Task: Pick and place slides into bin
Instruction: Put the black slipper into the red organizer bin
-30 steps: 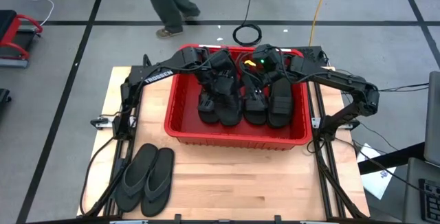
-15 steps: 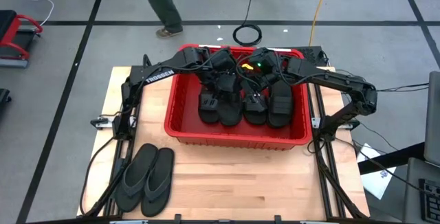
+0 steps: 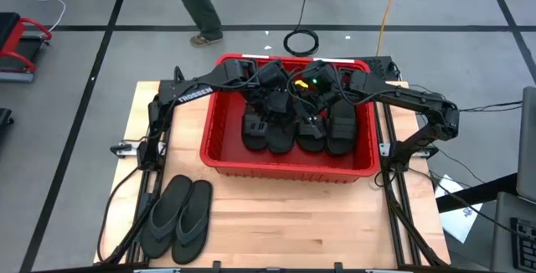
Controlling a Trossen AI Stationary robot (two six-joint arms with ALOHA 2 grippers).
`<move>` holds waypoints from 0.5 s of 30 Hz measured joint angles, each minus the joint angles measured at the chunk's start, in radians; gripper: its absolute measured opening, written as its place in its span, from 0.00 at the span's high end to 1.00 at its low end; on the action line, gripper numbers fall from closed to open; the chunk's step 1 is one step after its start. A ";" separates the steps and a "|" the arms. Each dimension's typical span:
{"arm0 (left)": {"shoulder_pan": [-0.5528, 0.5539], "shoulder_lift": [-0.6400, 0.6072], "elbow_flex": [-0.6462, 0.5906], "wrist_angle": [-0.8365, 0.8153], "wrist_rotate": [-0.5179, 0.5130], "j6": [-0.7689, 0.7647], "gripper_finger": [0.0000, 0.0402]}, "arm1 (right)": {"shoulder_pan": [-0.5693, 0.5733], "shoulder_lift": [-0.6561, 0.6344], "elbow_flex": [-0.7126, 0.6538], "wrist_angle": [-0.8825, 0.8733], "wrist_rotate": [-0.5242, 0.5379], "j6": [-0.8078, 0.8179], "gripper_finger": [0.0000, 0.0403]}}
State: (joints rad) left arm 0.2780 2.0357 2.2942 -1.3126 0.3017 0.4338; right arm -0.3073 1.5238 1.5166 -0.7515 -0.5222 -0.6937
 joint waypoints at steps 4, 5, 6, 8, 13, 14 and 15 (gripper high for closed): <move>-0.007 -0.001 0.000 -0.007 0.000 -0.007 0.97 | -0.008 -0.016 -0.003 -0.013 0.032 0.000 0.99; -0.010 -0.002 0.000 -0.006 0.007 -0.007 0.95 | -0.016 -0.021 -0.003 -0.028 0.043 -0.003 0.99; -0.014 -0.004 0.002 -0.012 0.016 -0.007 0.93 | -0.027 -0.027 -0.005 -0.039 0.040 -0.010 0.99; -0.022 -0.009 0.004 -0.018 0.032 -0.007 0.88 | -0.049 -0.040 -0.005 -0.050 0.026 -0.010 1.00; -0.039 -0.009 0.004 0.022 0.037 -0.024 0.70 | -0.073 -0.062 -0.005 -0.104 0.000 -0.008 1.00; -0.041 -0.009 0.004 0.026 0.037 -0.025 0.66 | -0.073 -0.063 -0.005 -0.109 0.004 -0.008 1.00; -0.042 -0.009 0.004 0.027 0.034 -0.025 0.62 | -0.073 -0.063 -0.005 -0.117 0.003 -0.008 1.00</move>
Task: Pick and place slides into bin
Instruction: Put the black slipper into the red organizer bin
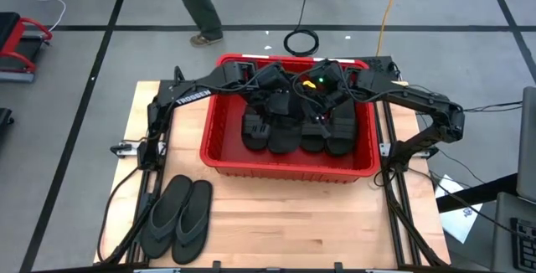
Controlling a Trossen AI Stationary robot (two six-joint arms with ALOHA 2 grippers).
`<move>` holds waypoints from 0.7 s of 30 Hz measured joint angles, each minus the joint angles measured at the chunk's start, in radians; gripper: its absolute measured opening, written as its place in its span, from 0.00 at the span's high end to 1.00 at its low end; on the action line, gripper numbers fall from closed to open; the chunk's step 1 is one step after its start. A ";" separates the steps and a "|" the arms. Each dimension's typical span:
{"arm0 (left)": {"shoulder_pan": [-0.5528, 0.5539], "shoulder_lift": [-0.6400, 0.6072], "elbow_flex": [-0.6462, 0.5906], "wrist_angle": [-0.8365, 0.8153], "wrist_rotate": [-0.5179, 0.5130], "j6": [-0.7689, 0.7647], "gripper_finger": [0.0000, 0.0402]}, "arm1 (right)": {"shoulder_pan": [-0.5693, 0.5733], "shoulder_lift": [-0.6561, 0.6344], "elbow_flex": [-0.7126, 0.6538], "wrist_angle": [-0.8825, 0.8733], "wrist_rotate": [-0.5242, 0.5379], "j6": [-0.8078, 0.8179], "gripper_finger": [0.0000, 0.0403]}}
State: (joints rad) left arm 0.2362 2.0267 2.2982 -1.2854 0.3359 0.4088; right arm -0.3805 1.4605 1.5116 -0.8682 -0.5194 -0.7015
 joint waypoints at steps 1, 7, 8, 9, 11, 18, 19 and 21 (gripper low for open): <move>-0.001 -0.002 -0.001 0.000 -0.012 0.000 0.57 | 0.000 -0.001 0.000 -0.006 0.000 -0.002 1.00; -0.019 -0.023 -0.002 -0.013 -0.204 0.023 0.34 | -0.012 -0.002 0.004 -0.008 0.014 -0.015 1.00; -0.028 -0.026 -0.002 -0.011 -0.240 0.044 0.31 | -0.018 -0.003 0.005 -0.015 0.014 -0.024 1.00; -0.035 -0.027 -0.003 -0.009 -0.270 0.069 0.29 | -0.023 -0.004 0.006 -0.031 0.012 -0.032 1.00; -0.053 -0.027 -0.004 0.000 -0.321 0.117 0.25 | -0.039 -0.005 0.006 -0.075 0.003 -0.042 1.00; -0.089 -0.026 -0.005 0.023 -0.399 0.193 0.35 | -0.102 -0.004 0.006 -0.170 -0.081 -0.064 1.00; -0.089 -0.025 -0.005 0.029 -0.415 0.192 0.40 | -0.110 -0.003 0.006 -0.185 -0.080 -0.065 1.00; -0.086 -0.023 -0.005 0.048 -0.439 0.189 0.52 | -0.127 -0.003 0.006 -0.212 -0.080 -0.080 1.00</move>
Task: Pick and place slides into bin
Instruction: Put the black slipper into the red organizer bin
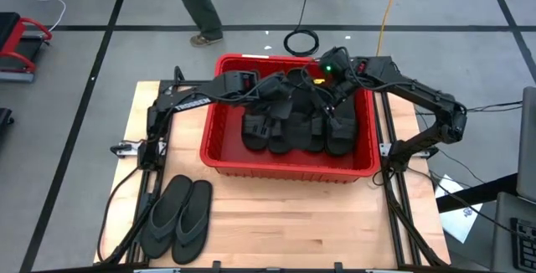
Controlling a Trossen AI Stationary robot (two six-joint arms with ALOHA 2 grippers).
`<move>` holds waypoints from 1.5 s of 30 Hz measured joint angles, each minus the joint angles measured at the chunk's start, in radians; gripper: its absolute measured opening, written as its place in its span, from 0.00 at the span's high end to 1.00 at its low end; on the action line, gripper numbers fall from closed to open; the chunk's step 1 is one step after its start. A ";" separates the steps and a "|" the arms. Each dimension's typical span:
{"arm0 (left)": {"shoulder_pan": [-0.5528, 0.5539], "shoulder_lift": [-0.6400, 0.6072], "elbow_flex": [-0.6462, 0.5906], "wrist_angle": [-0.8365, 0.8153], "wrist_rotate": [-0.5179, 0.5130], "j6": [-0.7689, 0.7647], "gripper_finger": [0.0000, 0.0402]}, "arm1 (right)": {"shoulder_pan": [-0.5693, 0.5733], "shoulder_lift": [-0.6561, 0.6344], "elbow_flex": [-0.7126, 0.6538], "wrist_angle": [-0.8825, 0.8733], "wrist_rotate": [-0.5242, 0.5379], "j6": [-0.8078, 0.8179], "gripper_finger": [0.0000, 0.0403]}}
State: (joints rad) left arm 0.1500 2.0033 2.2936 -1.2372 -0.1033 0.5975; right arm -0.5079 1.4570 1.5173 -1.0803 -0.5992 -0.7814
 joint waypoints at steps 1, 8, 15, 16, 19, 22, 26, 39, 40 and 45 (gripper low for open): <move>0.002 0.000 0.000 0.008 -0.004 -0.003 0.58 | -0.006 0.000 0.000 -0.007 -0.001 -0.002 1.00; 0.020 0.001 -0.001 0.044 -0.013 -0.039 0.92 | -0.030 0.000 -0.001 -0.016 0.000 0.006 1.00; 0.025 0.001 -0.001 -0.046 -0.083 -0.123 0.98 | -0.033 0.002 -0.003 -0.039 -0.012 0.014 1.00; 0.025 0.001 -0.001 -0.044 -0.106 -0.125 0.98 | -0.034 0.002 -0.003 -0.045 -0.007 0.015 1.00; 0.026 0.001 -0.001 -0.044 -0.187 -0.125 0.95 | -0.034 0.002 -0.003 -0.049 -0.010 0.031 1.00; 0.029 0.001 -0.001 -0.013 -0.230 -0.128 0.91 | -0.034 0.001 -0.003 -0.049 -0.019 0.043 1.00; 0.027 0.001 -0.001 0.068 -0.170 -0.136 0.87 | -0.034 0.000 -0.002 -0.033 -0.048 0.050 1.00; 0.024 0.001 -0.001 0.056 -0.159 -0.271 0.84 | -0.034 0.003 -0.003 -0.027 -0.080 0.072 1.00; 0.023 0.001 -0.001 0.053 -0.202 -0.268 0.84 | -0.034 0.004 -0.003 -0.027 -0.079 0.073 1.00; 0.033 0.001 -0.001 0.041 -0.227 -0.264 0.84 | -0.031 0.001 -0.004 0.010 -0.077 0.121 1.00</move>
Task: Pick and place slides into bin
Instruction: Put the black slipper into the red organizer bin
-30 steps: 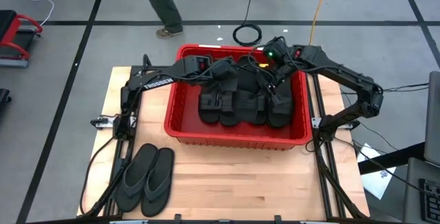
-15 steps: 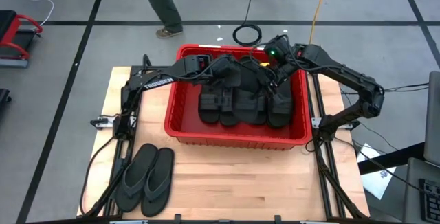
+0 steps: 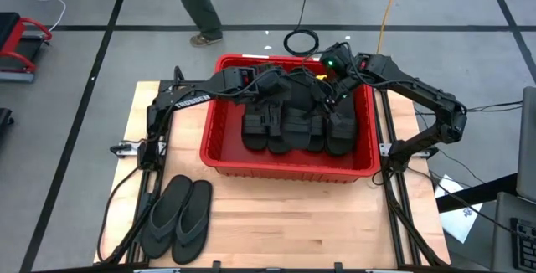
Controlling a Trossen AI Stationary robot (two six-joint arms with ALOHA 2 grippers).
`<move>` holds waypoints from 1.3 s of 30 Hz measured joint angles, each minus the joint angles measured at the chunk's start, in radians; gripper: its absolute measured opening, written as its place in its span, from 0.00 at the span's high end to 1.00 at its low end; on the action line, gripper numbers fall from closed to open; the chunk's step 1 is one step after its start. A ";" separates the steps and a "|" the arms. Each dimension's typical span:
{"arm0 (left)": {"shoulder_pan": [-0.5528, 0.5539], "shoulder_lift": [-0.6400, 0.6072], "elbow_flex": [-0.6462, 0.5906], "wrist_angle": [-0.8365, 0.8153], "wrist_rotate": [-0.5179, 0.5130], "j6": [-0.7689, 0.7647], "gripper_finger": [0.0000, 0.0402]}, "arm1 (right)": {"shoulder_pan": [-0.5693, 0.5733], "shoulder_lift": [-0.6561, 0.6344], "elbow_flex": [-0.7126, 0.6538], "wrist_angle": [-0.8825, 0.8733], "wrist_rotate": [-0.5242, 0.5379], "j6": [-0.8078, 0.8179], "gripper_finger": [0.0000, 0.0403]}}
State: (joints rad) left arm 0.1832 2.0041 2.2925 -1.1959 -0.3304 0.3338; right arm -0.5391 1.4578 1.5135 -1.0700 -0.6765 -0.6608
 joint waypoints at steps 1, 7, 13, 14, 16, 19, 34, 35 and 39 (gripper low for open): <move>0.003 0.000 0.000 -0.005 0.029 0.001 0.84 | 0.001 -0.005 0.000 0.011 0.000 0.008 1.00; 0.011 0.000 0.002 -0.078 0.264 0.025 0.81 | 0.003 -0.048 -0.002 0.114 -0.003 0.081 1.00; 0.056 -0.031 0.006 -0.241 0.117 0.062 0.72 | 0.003 -0.128 -0.003 0.199 -0.046 0.188 1.00; 0.065 -0.040 0.006 -0.242 0.103 0.067 0.70 | 0.003 -0.139 -0.001 0.207 -0.054 0.195 1.00; 0.082 -0.048 0.006 -0.247 0.104 0.083 0.66 | 0.005 -0.157 -0.001 0.201 -0.061 0.203 1.00; 0.099 -0.048 0.005 -0.243 0.106 0.146 0.60 | 0.015 -0.176 -0.003 0.192 -0.057 0.217 1.00; 0.070 -0.047 0.004 -0.229 0.117 0.165 0.39 | 0.019 -0.182 0.000 0.148 -0.061 0.226 1.00; 0.062 -0.047 0.004 -0.228 0.132 0.170 0.39 | 0.020 -0.176 0.000 0.150 -0.061 0.230 1.00; 0.025 -0.048 0.004 -0.216 0.234 0.178 0.36 | 0.035 -0.145 0.001 0.179 -0.053 0.245 1.00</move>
State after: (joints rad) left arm 0.2078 1.9564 2.2963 -1.4121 -0.0965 0.5117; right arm -0.5039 1.3133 1.5143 -0.8908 -0.7296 -0.4161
